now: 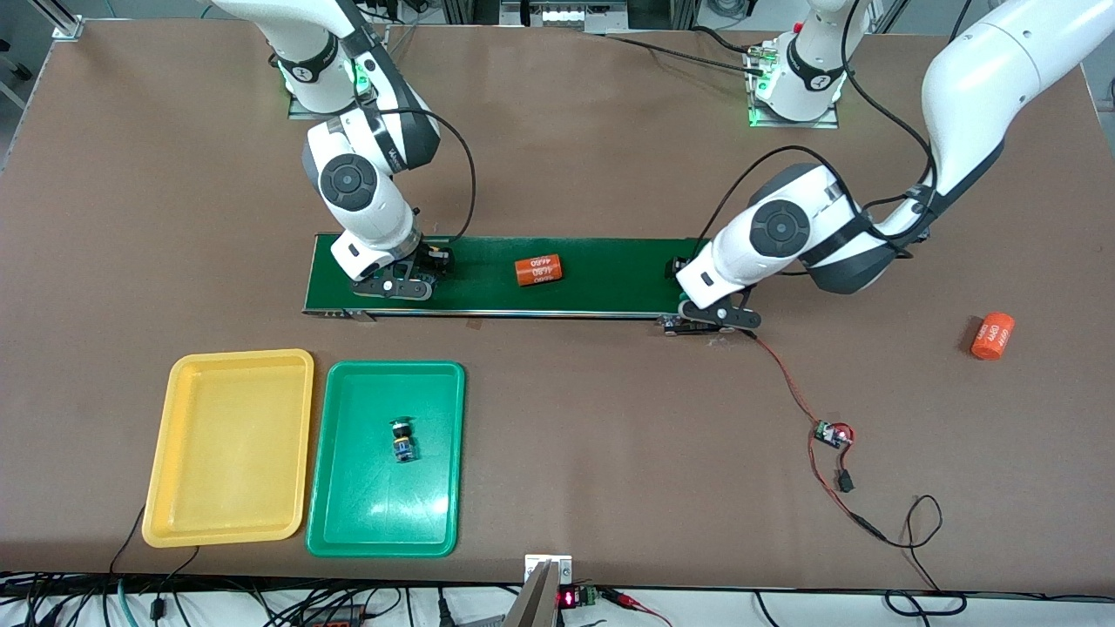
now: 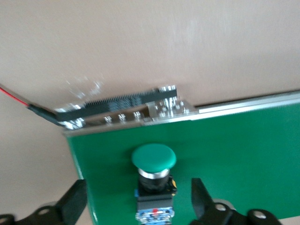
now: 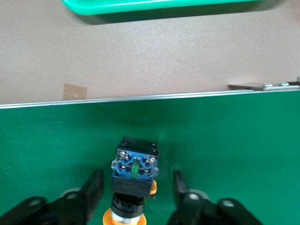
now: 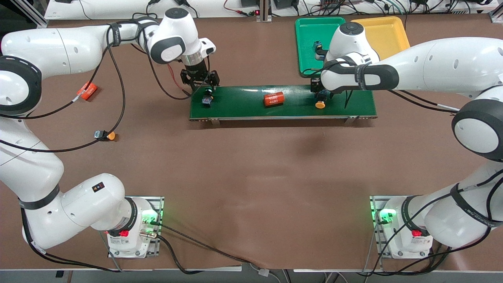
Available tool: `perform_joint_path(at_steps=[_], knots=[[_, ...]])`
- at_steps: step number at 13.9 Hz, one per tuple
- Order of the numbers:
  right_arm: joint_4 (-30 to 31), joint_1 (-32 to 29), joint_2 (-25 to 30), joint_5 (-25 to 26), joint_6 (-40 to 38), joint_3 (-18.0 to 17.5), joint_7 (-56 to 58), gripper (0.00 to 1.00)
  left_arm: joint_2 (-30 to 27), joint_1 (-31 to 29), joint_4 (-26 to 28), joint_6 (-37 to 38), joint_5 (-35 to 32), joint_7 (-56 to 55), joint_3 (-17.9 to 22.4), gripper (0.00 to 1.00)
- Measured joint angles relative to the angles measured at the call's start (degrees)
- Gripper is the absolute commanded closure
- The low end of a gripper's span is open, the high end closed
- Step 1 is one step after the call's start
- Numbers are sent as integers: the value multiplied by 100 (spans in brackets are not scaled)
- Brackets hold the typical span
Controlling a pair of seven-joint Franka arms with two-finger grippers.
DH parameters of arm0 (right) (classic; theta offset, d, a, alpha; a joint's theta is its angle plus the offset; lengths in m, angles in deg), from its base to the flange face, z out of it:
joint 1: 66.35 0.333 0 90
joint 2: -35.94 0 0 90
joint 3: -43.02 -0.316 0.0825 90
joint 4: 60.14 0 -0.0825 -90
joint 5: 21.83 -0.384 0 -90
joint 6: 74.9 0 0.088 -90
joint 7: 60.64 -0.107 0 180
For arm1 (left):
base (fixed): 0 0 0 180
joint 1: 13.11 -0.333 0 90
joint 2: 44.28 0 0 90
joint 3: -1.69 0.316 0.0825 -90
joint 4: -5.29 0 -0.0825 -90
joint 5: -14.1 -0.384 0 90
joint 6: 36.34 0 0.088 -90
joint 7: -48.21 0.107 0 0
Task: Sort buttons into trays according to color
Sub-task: 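Place the green button on the belt while the right gripper lifts a button, then carry the button to the yellow tray while the left gripper reaches the cylinder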
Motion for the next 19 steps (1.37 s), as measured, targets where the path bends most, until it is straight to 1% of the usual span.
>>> perform_joint_path(at_steps=[2,3,7,8,10,11,12,13,14,15,16,17,19], knots=[[0,-2,-18,1,9,9,44,87,-13,-20,-235,246,0,2,-77,0],[0,-4,-18,3,8,18,54,91,-17,-20,-306,316,0,2,-98,0],[-94,-39,8,3,11,87,121,91,-37,-16,-498,512,0,8,-107,0],[-196,-101,44,4,-34,108,174,91,-90,-14,-568,609,0,44,-98,0],[-629,-360,135,13,-503,145,530,91,-384,22,-671,743,77,223,63,0],[-935,-538,169,14,-820,161,804,91,-636,149,-699,776,374,325,325,0],[-1237,-734,194,14,-1083,173,1094,91,-923,412,-740,781,846,427,749,0],[-1514,-943,203,15,-1248,182,1432,91,-1185,797,-821,796,1289,502,1258,0],[-1741,-1155,202,16,-1318,187,1817,91,-1395,1219,-922,854,1580,534,1739,0],[-1927,-1359,189,16,-1349,193,2226,91,-1555,1590,-1029,941,1725,541,2119,0],[-2097,-1551,151,15,-1364,199,2627,91,-1687,1848,-1106,1035,1787,542,2398,0],[-2268,-1726,74,15,-1371,204,2953,91,-1811,2000,-1141,1127,1819,542,2638,0],[-2621,-2047,-225,14,-1386,205,3425,91,-2013,2064,-1151,1293,1869,559,3120,0]])
